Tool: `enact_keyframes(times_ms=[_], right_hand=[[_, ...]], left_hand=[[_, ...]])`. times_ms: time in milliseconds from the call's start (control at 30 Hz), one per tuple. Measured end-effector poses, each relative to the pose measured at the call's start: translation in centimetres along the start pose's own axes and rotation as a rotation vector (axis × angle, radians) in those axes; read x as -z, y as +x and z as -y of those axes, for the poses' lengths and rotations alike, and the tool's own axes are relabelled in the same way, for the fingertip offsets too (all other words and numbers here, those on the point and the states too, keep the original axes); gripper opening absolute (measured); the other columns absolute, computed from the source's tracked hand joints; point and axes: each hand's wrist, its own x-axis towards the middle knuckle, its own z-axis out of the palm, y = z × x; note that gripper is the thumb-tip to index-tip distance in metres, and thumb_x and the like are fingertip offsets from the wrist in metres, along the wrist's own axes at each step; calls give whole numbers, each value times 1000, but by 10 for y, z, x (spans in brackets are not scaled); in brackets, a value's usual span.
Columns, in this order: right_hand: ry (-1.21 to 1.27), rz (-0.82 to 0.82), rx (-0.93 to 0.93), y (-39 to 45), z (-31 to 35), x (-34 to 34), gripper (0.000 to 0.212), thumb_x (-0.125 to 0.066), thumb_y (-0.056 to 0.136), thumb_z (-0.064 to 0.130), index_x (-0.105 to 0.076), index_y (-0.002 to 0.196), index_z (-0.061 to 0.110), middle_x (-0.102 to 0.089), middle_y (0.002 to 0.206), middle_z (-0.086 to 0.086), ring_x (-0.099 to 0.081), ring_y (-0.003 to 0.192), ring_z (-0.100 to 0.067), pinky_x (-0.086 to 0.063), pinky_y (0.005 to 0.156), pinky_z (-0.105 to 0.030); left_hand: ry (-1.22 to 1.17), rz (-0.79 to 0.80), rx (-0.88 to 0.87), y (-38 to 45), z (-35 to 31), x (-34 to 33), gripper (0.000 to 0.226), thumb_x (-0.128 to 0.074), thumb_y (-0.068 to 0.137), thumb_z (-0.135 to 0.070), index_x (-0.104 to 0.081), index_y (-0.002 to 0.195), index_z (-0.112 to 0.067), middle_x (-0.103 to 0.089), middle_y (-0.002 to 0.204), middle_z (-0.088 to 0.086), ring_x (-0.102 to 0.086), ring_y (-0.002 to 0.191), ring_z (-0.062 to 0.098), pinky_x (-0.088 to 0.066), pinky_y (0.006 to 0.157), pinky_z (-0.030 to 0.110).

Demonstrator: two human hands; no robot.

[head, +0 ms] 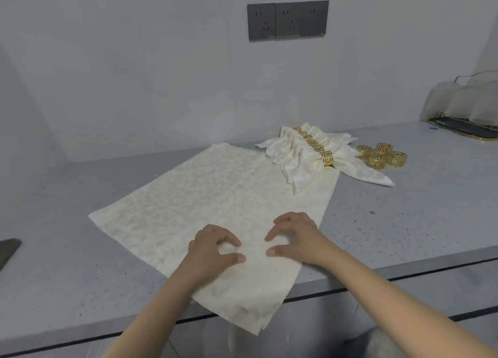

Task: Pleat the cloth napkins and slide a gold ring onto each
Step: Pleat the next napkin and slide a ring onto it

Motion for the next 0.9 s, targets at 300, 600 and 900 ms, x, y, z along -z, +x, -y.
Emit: enact_keyframes(times_ms=[300, 600, 900], right_hand=[[62, -102, -59, 8, 7, -4, 9, -77, 73, 42, -70, 69, 36, -61, 98, 21, -50, 110, -7, -29, 101, -30], [259, -213, -50, 22, 21, 7, 16, -73, 81, 33, -66, 80, 19, -61, 65, 12, -55, 67, -9, -41, 65, -26], [29, -313, 2, 37, 36, 35, 24, -58, 90, 41, -56, 69, 28, -51, 60, 14, -47, 59, 0, -31, 53, -21]], left_hand=[[-38, -46, -18, 4, -5, 2, 11, -80, 70, -36, -69, 68, -38, -56, 97, -16, -52, 99, 2, -42, 96, 34], [3, -166, 27, 13, -13, 28, 13, -71, 82, -31, -69, 73, -22, -65, 75, -12, -57, 70, 2, -39, 60, 14], [173, -327, -79, 21, -33, 58, 17, -61, 89, -37, -60, 73, -31, -61, 72, -13, -53, 72, 5, -35, 59, 24]])
